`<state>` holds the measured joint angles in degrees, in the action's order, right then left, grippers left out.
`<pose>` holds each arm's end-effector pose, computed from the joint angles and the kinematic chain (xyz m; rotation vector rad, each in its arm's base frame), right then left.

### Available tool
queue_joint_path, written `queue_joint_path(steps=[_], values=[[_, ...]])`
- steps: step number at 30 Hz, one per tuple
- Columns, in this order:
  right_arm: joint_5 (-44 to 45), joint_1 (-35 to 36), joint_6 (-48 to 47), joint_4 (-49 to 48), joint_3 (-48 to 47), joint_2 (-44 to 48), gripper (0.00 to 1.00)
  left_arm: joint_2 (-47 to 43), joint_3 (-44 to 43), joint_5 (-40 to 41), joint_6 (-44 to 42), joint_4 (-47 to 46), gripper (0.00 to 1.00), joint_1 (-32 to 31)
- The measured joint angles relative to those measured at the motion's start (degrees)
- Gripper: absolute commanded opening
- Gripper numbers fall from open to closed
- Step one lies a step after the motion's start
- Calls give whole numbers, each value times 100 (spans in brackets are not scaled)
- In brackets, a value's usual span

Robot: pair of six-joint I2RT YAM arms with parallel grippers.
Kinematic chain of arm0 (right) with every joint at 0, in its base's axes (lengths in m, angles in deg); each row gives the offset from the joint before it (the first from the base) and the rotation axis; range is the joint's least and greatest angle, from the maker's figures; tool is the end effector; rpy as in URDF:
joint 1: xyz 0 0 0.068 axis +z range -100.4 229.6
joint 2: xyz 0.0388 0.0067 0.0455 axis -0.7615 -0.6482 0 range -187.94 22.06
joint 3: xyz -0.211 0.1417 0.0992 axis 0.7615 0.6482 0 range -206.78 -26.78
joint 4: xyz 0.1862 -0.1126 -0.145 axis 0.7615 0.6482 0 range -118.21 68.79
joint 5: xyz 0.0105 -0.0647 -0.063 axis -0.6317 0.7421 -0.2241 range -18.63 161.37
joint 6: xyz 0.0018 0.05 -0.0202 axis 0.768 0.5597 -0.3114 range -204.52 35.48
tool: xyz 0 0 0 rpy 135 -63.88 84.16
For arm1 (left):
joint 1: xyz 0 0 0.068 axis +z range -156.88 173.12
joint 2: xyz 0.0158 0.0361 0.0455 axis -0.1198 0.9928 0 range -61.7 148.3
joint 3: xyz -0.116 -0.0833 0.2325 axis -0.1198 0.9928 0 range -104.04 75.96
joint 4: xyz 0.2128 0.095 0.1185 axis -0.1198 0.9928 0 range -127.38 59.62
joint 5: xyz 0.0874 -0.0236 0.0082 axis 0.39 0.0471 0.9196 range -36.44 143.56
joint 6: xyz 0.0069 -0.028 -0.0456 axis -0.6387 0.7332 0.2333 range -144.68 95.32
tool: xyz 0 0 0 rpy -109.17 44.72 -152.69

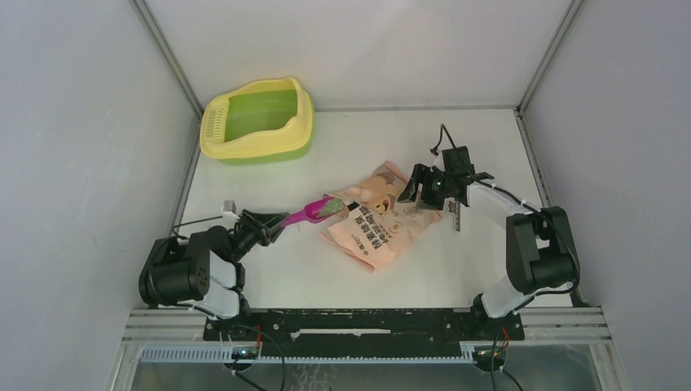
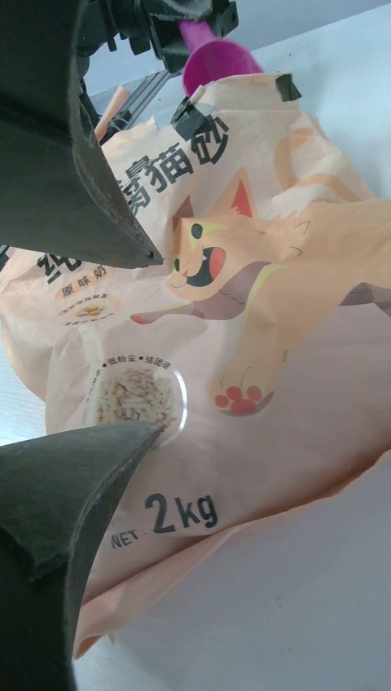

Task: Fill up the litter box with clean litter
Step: 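Scoop the cat litter from the cat litter bag.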

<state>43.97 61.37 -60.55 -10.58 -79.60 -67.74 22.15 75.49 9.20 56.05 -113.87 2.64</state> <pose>0.3023 0.0797 0.1919 0.0742 2.5778 0.8483 0.1799 0.0050 0.1276 -0.8204 1.7388 -1.5325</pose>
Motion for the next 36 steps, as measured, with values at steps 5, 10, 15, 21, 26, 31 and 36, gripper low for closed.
queue_joint_path(steps=[5, 10, 15, 21, 26, 31, 36], values=[[76, 2, 0, 9, -330, -415, 74, 603, 0, 0, 7, -114, 0, 0], [199, 74, 9, 116, -785, -977, 73, 645, 0, -39, 31, -210, 0, 0], [413, 192, 20, 170, -1049, -1189, 74, 664, 0, -68, 31, -232, 0, -24], [575, 188, 74, 186, -1239, -1335, 74, 876, 0, 98, 28, -267, 0, -332], [614, 83, 227, 136, -1268, -1388, 74, 1106, -59, 254, 37, -282, 0, -557], [713, -94, 326, 72, -1274, -1405, 74, 1235, -332, 393, 96, -289, 0, -857], [905, -313, 389, -63, -1244, -1401, 74, 1421, -645, 575, 190, -304, 0, -1268]])
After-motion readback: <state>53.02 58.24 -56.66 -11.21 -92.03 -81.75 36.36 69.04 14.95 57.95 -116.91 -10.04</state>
